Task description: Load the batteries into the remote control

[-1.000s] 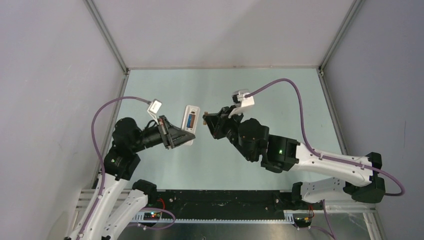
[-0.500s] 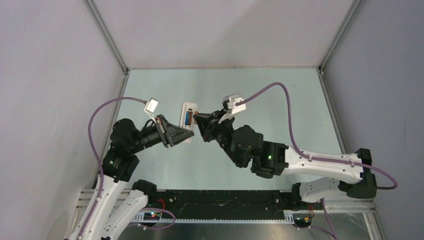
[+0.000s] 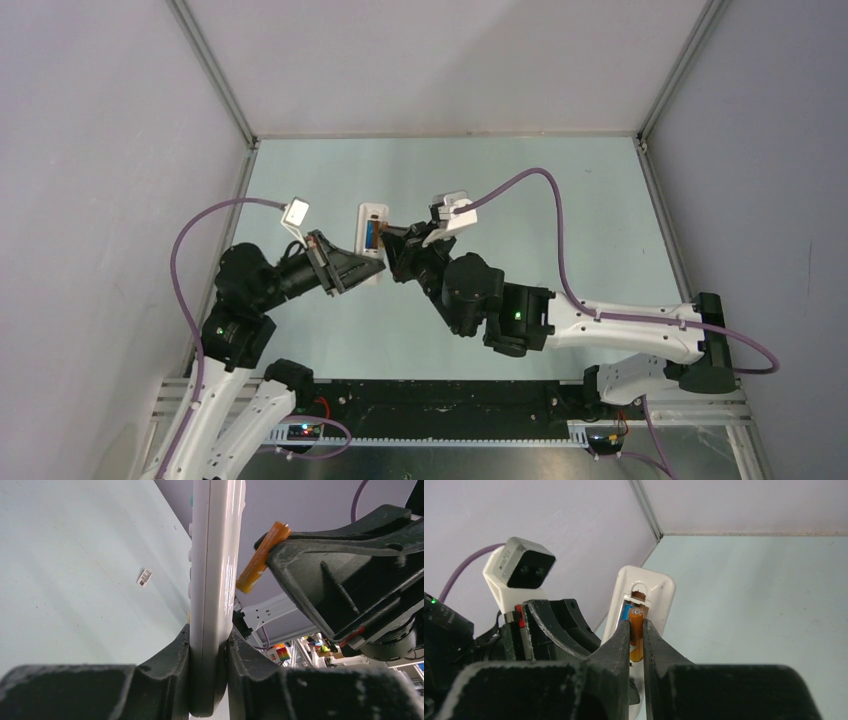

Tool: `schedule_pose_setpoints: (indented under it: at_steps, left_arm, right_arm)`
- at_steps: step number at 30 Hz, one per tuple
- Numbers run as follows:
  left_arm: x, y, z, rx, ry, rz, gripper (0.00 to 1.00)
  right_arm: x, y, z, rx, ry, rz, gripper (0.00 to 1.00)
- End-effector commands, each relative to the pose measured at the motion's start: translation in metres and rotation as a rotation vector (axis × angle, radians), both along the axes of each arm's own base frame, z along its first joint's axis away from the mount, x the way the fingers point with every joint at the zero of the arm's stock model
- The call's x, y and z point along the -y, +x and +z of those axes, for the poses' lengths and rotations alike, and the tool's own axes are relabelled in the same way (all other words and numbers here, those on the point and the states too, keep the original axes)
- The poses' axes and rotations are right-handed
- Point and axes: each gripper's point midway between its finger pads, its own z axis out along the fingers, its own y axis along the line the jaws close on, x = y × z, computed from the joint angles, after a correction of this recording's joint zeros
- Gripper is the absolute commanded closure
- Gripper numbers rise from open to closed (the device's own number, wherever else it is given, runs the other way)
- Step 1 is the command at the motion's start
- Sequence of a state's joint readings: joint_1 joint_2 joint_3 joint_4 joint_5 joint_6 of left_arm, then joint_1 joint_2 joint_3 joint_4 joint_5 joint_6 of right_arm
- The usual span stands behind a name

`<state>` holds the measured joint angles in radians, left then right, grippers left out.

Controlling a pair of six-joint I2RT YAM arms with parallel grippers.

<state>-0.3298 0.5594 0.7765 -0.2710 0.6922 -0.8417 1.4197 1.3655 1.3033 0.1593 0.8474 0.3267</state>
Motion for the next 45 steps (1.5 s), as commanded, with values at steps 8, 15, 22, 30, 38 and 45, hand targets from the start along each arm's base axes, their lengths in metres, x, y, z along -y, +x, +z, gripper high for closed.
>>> schedule_pose_setpoints:
  at_steps: [8, 15, 22, 30, 38, 45]
  left_arm:
    - [0.001, -0.002, 0.002, 0.008, -0.025, -0.003, 1.00]
    - [0.002, -0.004, 0.003, -0.016, -0.040, -0.013, 1.00]
    - [0.002, -0.008, 0.006, -0.017, -0.051, -0.019, 1.00]
    - [0.002, -0.009, 0.007, -0.018, -0.056, -0.022, 1.00]
    - [0.001, -0.011, 0.011, -0.015, -0.064, -0.022, 1.00]
    - [0.002, -0.003, 0.012, -0.101, -0.101, 0.010, 1.00]
  right_arm:
    - [-0.003, 0.000, 0.035, 0.001, 0.129, -0.016, 1.00]
    - [-0.008, 0.005, 0.029, -0.001, 0.115, -0.047, 1.00]
    - [-0.011, 0.012, 0.017, -0.019, 0.093, -0.067, 1.00]
    - [-0.010, 0.016, 0.009, -0.036, 0.073, -0.080, 1.00]
    - [-0.014, 0.018, 0.001, -0.036, 0.045, -0.078, 1.00]
    - [-0.017, 0.015, -0.010, -0.049, 0.009, -0.066, 0.97]
